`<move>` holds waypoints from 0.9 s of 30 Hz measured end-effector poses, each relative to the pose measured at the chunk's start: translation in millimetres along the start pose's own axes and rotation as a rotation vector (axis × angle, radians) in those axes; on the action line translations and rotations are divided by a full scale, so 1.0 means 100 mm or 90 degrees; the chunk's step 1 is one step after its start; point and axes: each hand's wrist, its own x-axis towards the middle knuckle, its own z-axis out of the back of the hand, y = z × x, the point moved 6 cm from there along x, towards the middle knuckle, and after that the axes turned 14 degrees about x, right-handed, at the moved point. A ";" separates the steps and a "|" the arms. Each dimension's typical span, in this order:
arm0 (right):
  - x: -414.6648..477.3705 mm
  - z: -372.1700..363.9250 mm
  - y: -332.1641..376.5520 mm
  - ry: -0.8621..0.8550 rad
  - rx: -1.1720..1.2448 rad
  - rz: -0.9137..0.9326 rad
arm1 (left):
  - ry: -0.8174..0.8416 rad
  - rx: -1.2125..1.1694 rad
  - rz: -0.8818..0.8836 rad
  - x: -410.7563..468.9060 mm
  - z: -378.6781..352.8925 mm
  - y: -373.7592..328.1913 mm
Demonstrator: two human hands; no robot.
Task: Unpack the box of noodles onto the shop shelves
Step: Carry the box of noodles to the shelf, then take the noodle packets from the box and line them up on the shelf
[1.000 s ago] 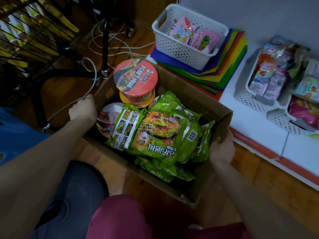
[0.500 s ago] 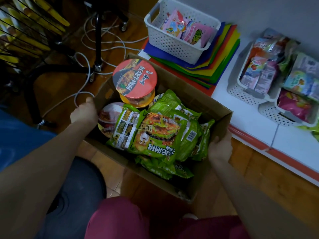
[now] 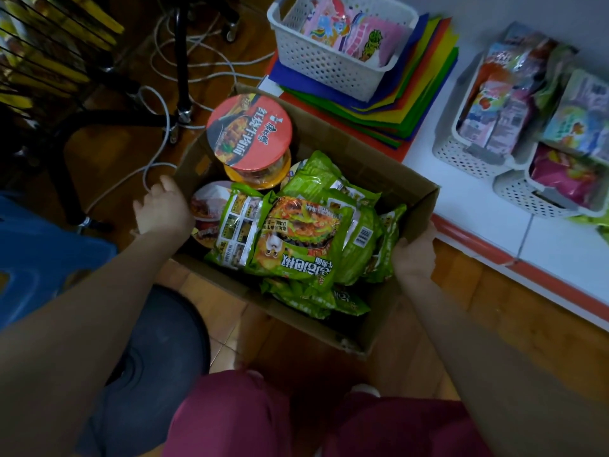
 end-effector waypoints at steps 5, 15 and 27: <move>-0.21 0.03 0.21 0.002 -0.047 0.142 | -0.019 -0.020 -0.147 -0.67 0.21 -0.32; -0.23 -0.50 0.55 0.260 -0.190 0.242 | 0.000 -0.055 -0.345 -1.17 0.32 -0.87; 0.11 -0.75 0.51 0.271 -0.313 0.288 | 0.032 0.208 -0.459 -0.82 0.33 -1.29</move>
